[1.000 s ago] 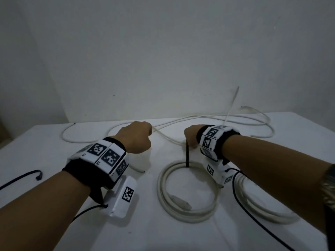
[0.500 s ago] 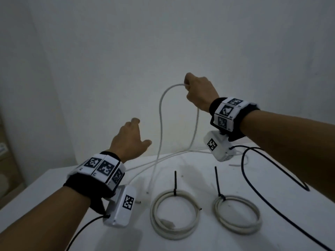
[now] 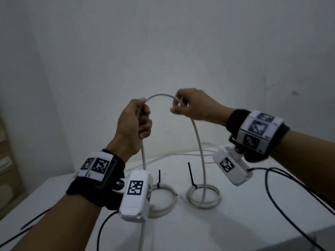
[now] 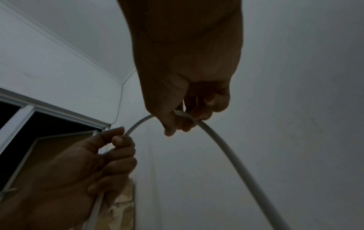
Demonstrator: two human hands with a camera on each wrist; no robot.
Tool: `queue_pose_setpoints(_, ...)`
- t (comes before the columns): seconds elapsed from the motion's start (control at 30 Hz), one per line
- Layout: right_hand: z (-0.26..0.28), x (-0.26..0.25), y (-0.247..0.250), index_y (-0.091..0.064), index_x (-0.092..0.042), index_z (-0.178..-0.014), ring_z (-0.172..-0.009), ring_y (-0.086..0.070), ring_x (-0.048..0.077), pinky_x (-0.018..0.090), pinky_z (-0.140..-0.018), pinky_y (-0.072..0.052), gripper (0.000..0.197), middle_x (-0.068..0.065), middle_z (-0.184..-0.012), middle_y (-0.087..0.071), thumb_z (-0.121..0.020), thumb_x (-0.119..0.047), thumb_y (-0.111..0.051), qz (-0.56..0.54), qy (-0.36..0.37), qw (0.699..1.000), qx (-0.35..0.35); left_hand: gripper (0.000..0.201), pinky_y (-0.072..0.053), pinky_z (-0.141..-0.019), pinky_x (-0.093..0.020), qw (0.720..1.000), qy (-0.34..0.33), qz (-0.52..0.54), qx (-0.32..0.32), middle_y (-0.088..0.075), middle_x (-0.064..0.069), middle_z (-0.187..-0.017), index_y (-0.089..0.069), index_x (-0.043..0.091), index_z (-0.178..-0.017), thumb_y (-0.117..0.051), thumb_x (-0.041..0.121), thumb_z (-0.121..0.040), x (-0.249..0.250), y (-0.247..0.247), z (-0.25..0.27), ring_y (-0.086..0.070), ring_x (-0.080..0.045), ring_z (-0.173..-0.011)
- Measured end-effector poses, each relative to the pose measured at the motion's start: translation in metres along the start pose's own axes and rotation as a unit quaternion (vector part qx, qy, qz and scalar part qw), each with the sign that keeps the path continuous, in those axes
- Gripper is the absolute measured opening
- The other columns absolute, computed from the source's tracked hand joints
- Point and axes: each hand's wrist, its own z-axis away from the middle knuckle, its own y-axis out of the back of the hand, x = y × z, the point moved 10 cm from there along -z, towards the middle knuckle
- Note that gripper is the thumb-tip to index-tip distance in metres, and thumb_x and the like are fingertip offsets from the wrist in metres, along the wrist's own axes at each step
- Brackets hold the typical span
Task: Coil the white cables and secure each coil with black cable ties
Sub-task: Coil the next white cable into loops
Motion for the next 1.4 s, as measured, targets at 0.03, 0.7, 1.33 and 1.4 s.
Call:
queue_pose_setpoints(0.03, 0.016, 0.012, -0.013, -0.056, -0.023, -0.078, -0.068, -0.054, 0.011, 0.022, -0.058, -0.038, 0.014, -0.011, -0.071, -0.056, -0.085, -0.031, -0.066, 0.013, -0.021, 0.999, -0.037, 0.037, -0.015, -0.031, -0.014, 1.0, 0.017, 0.015, -0.003, -0.023, 0.007, -0.046, -0.046, 0.018, -0.058, -0.047, 0.029, -0.094, -0.011, 0.001, 0.008, -0.018, -0.008, -0.034)
queue_pose_setpoints(0.7, 0.14, 0.089, -0.107, -0.043, -0.01, -0.076, -0.07, -0.067, 0.029, 0.046, -0.072, -0.055, 0.035, 0.014, -0.068, -0.058, -0.103, -0.029, -0.031, -0.606, -0.336, 0.71, 0.123, 0.021, -0.036, -0.041, -0.023, 0.986, 0.033, -0.118, 0.114, -0.047, -0.002, -0.062, -0.053, 0.01, -0.084, -0.037, 0.011, -0.097, -0.101, 0.051, 0.088, -0.043, -0.014, -0.052)
queue_pose_setpoints(1.33, 0.111, 0.047, -0.086, -0.048, -0.02, -0.125, -0.111, -0.05, 0.009, 0.006, -0.083, -0.037, 0.049, -0.004, -0.123, -0.053, -0.082, -0.028, -0.07, -0.191, -0.09, 0.975, 0.067, 0.015, -0.026, -0.038, -0.013, 0.977, 0.057, -0.163, 0.126, -0.043, 0.003, -0.063, -0.051, 0.015, -0.085, -0.045, 0.018, -0.099, -0.118, 0.062, 0.078, -0.031, -0.007, -0.048)
queue_pose_setpoints(1.4, 0.089, 0.035, -0.097, -0.045, -0.018, -0.131, -0.118, -0.049, 0.012, 0.016, -0.094, -0.038, 0.06, -0.001, -0.129, -0.053, -0.08, -0.035, -0.072, -0.123, -0.05, 0.99, -0.04, 0.017, -0.025, -0.038, -0.014, 0.981, 0.057, -0.168, 0.082, -0.042, 0.003, -0.059, -0.052, 0.014, -0.082, -0.047, 0.018, -0.098, -0.118, 0.05, 0.076, -0.029, -0.007, -0.045)
